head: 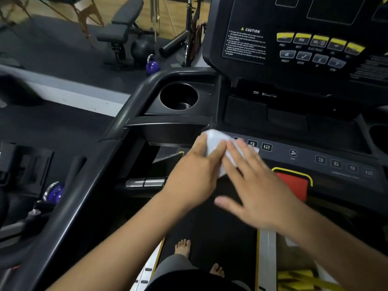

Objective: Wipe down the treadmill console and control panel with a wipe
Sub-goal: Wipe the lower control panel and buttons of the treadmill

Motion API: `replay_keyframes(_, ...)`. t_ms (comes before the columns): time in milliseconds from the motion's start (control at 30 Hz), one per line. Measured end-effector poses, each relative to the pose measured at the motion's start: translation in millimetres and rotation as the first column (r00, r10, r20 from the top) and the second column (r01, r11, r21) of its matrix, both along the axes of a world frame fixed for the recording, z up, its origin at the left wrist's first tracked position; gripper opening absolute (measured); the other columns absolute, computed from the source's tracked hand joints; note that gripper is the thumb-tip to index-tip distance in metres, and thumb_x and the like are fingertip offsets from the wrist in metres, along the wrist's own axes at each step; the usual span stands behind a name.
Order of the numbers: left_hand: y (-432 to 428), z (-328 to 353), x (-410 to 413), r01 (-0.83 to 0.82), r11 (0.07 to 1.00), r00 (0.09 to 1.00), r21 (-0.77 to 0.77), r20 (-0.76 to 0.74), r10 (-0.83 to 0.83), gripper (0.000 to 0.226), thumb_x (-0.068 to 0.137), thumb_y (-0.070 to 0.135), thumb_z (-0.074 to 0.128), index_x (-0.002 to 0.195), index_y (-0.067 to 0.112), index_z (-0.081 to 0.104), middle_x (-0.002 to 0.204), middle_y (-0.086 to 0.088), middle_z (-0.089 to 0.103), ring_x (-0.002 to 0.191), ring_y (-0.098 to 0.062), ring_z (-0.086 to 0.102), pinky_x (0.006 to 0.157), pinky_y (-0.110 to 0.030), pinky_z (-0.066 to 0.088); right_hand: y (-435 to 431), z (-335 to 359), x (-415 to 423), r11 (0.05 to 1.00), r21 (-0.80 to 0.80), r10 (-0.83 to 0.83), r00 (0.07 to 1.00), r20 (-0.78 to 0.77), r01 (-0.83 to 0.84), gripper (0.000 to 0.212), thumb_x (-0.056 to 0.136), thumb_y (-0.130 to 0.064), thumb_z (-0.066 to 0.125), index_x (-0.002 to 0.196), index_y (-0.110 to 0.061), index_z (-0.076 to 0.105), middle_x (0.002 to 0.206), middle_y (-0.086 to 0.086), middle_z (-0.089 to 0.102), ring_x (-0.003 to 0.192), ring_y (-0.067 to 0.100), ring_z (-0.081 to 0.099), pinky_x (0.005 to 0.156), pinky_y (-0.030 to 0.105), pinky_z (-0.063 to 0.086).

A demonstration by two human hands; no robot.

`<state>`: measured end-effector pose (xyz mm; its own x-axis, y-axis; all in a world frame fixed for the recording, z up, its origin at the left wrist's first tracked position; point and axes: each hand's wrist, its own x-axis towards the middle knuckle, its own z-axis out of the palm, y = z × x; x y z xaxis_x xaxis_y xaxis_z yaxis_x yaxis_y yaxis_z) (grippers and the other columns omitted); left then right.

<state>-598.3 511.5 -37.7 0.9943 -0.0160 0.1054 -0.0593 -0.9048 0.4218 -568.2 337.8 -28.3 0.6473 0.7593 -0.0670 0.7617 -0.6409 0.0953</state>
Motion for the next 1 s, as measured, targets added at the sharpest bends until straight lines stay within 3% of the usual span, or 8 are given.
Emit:
replay_keyframes(67,-6.3,9.3,23.0,-0.026,0.999,0.999,-0.025,-0.04,0.025,0.061,0.098,0.024,0.05,0.155,0.03,0.027,0.161,-0.023,0.013,0.107,-0.046,0.06,0.08,-0.038,0.047,3.6,8.1,21.7,0.998,-0.002,-0.064,0.998,-0.016,0.064,0.096,0.086,-0.075,0.015,0.155,-0.009,0.005,0.163,0.012,-0.006,0.15,0.029,-0.011,0.119,0.042,0.001)
replay_keyframes(200,-12.1,12.2,7.9,-0.048,0.999,0.997,0.015,-0.053,0.048,0.064,0.097,0.022,0.048,0.155,0.032,0.023,0.161,-0.022,0.013,0.104,-0.041,0.061,0.072,-0.031,0.038,2.5,7.9,10.4,0.999,-0.016,-0.048,0.998,-0.03,0.047,0.1,0.082,-0.072,0.027,0.155,-0.01,0.0,0.163,0.013,-0.009,0.149,0.03,-0.013,0.121,0.048,0.007)
replay_keyframes(333,-2.1,-5.9,-38.8,-0.042,0.999,0.999,0.007,-0.026,0.042,0.069,0.088,0.014,0.057,0.151,0.031,0.036,0.155,-0.024,0.032,0.101,-0.043,0.064,0.069,-0.035,0.051,-1.1,-8.6,-25.1,0.999,0.003,0.043,0.999,-0.011,-0.043,0.106,0.078,-0.072,0.048,0.154,-0.009,0.009,0.163,0.017,0.003,0.15,0.035,0.001,0.116,0.049,0.011)
replay_keyframes(433,2.7,-7.4,-20.1,-0.06,0.998,0.998,-0.02,-0.032,0.059,0.059,0.097,0.025,0.048,0.152,0.037,0.03,0.145,-0.021,0.043,0.095,-0.042,0.064,0.071,-0.038,0.05,1.6,-6.9,-6.3,0.997,-0.006,0.072,0.997,0.01,-0.072,0.103,0.08,-0.064,0.054,0.153,-0.009,0.008,0.163,0.016,0.001,0.15,0.033,-0.003,0.118,0.046,0.007)
replay_keyframes(567,-8.2,4.5,14.8,-0.093,0.994,0.995,-0.051,-0.042,0.091,0.06,0.101,0.022,0.043,0.154,0.038,0.021,0.157,-0.023,0.022,0.093,-0.04,0.064,0.066,-0.03,0.04,1.6,2.4,22.0,1.0,-0.001,-0.003,1.0,0.012,0.003,0.103,0.083,-0.055,0.061,0.151,-0.012,-0.003,0.163,0.012,-0.007,0.15,0.027,-0.009,0.119,0.04,-0.001)
replay_keyframes(733,-7.2,-9.4,-23.0,-0.007,1.0,0.998,0.02,0.056,0.006,0.064,0.09,0.01,0.057,0.149,0.029,0.041,0.158,-0.027,0.019,0.127,-0.046,0.051,0.065,-0.032,0.048,-11.3,-10.1,-18.2,1.0,0.011,0.0,1.0,-0.008,0.0,0.107,0.077,-0.051,0.068,0.154,-0.009,0.006,0.163,0.018,0.001,0.15,0.033,-0.001,0.122,0.048,0.011)
replay_keyframes(867,-0.4,-18.0,-24.0,0.049,0.999,0.993,-0.021,0.112,-0.046,0.056,0.094,0.011,0.055,0.147,0.026,0.044,0.158,-0.031,0.017,0.143,-0.046,0.031,0.08,-0.045,0.057,-21.9,-14.0,-15.3,1.0,0.015,0.016,1.0,0.002,-0.016,0.102,0.082,-0.048,0.064,0.155,-0.01,0.005,0.164,0.013,-0.004,0.151,0.027,-0.007,0.122,0.045,0.006)
replay_keyframes(1000,-15.1,-5.3,20.5,0.026,1.0,0.998,0.0,0.059,-0.026,0.052,0.103,0.02,0.042,0.153,0.025,0.032,0.161,-0.03,0.002,0.151,-0.043,0.003,0.112,-0.05,0.037,-19.1,0.6,21.3,0.998,0.001,-0.064,0.997,0.031,0.064,0.101,0.084,-0.046,0.062,0.155,-0.007,0.0,0.163,0.014,-0.007,0.15,0.028,-0.009,0.122,0.044,0.005)
